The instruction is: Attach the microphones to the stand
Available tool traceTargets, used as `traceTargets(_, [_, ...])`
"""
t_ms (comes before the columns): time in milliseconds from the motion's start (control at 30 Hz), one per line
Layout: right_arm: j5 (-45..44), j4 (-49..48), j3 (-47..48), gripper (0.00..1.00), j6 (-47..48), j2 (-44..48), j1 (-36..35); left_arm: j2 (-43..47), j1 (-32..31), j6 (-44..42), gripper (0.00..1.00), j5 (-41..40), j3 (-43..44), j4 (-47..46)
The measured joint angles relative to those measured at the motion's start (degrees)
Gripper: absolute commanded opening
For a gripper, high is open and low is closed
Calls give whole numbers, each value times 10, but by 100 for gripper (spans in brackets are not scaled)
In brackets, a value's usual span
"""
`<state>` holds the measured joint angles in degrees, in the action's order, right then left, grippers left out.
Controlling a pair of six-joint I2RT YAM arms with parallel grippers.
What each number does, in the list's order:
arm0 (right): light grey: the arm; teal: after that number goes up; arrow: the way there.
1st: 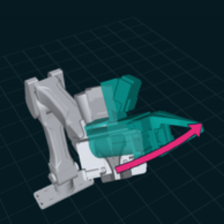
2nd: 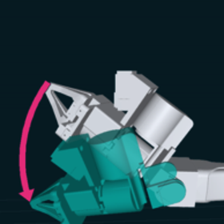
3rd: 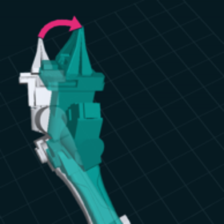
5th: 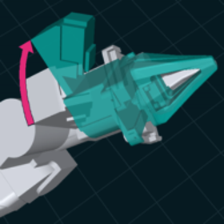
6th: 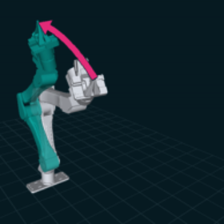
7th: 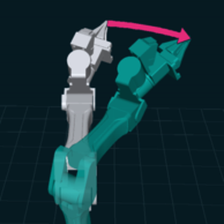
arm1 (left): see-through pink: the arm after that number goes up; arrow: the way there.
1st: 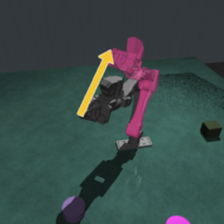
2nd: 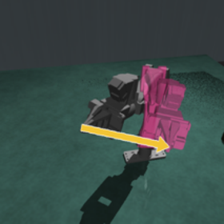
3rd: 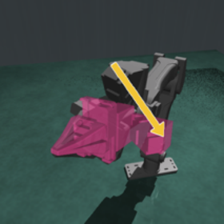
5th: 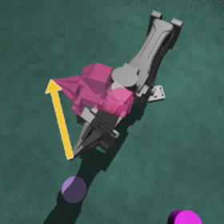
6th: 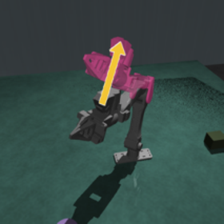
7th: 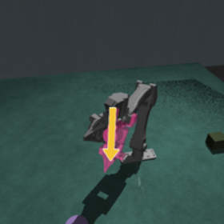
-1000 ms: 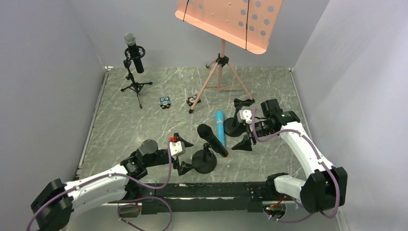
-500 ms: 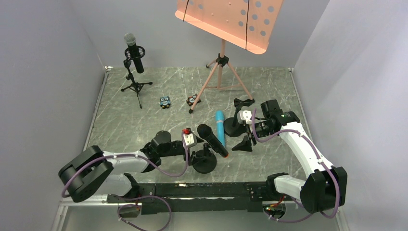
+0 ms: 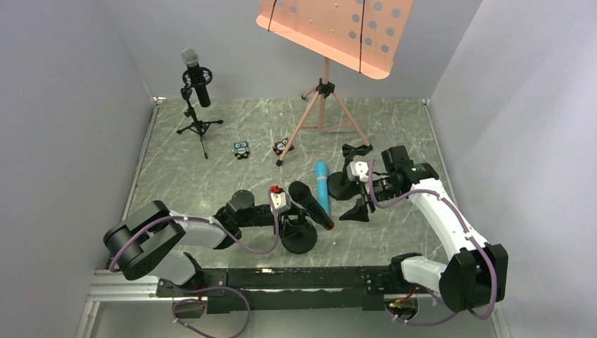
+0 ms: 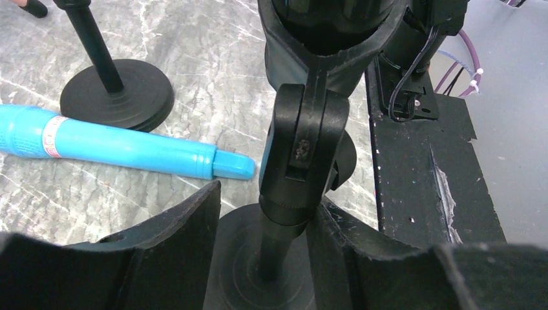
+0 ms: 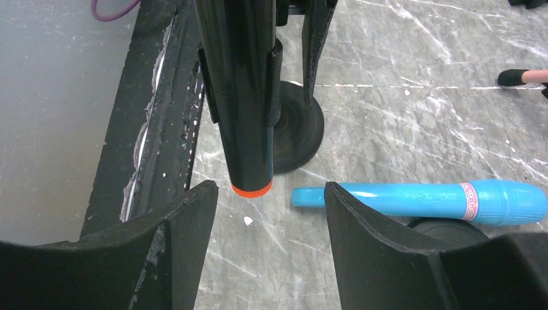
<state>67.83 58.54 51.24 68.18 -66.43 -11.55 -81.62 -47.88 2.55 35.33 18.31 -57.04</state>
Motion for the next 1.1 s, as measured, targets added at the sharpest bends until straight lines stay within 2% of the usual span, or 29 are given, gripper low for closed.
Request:
traceTargets(300, [0, 1, 0, 67, 0, 0, 3, -20, -14, 15, 54, 4, 0, -28])
traceTargets(567, [0, 1, 0, 67, 0, 0, 3, -20, -45, -20, 53, -20, 0, 4])
traceTargets(700, [0, 1, 0, 67, 0, 0, 3, -21, -46, -26, 37, -35, -6, 3])
traceTargets(800, [0, 1, 0, 67, 1, 0, 3, -27, -46, -28, 34, -43, -8, -3])
traceTargets(1000, [0, 2, 0, 67, 3, 0, 3, -30, -46, -30, 0, -50, -8, -5])
traceTargets(1100, [0, 2, 0, 67, 3, 0, 3, -23, -47, -30, 0, -54, -10, 3])
